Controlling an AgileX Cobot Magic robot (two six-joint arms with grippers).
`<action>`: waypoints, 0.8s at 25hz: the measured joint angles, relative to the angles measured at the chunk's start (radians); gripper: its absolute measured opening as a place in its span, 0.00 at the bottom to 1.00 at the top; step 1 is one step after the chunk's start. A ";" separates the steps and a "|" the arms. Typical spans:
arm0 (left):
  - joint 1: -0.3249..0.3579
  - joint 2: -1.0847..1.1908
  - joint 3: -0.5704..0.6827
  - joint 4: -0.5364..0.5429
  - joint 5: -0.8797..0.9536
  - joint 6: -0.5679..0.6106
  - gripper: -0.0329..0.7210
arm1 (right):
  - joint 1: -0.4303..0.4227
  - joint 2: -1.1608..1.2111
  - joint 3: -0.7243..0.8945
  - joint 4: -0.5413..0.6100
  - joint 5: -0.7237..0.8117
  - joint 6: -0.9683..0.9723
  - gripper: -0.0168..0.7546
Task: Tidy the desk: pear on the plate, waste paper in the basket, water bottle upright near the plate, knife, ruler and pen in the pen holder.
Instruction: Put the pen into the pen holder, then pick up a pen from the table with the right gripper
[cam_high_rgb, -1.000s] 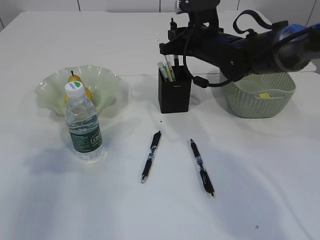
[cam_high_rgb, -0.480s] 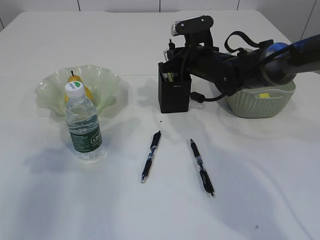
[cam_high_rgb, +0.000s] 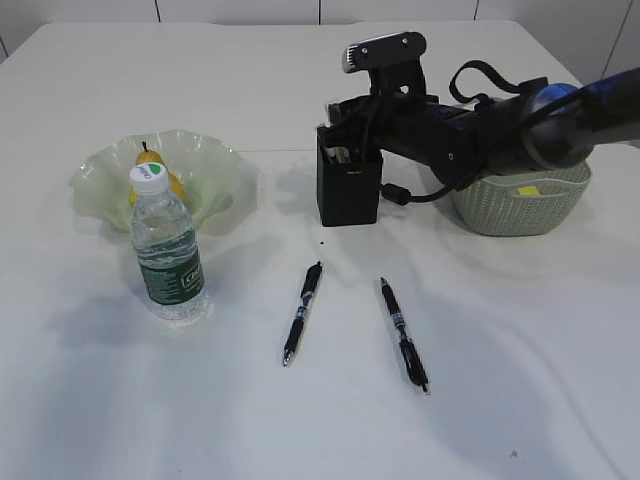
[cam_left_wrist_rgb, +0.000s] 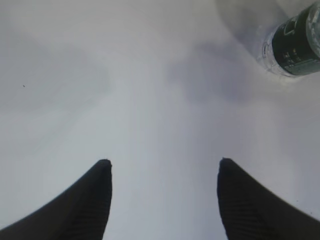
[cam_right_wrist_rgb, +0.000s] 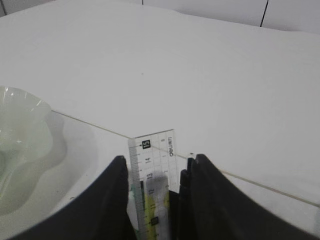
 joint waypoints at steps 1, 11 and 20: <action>0.000 0.000 0.000 0.000 0.000 0.000 0.66 | 0.000 -0.007 0.000 0.000 0.016 0.000 0.43; 0.000 0.000 0.000 0.000 0.000 0.000 0.66 | 0.000 -0.207 0.000 0.000 0.350 0.010 0.44; 0.000 0.000 0.000 0.000 0.000 0.000 0.66 | 0.001 -0.429 0.000 0.000 0.767 0.010 0.44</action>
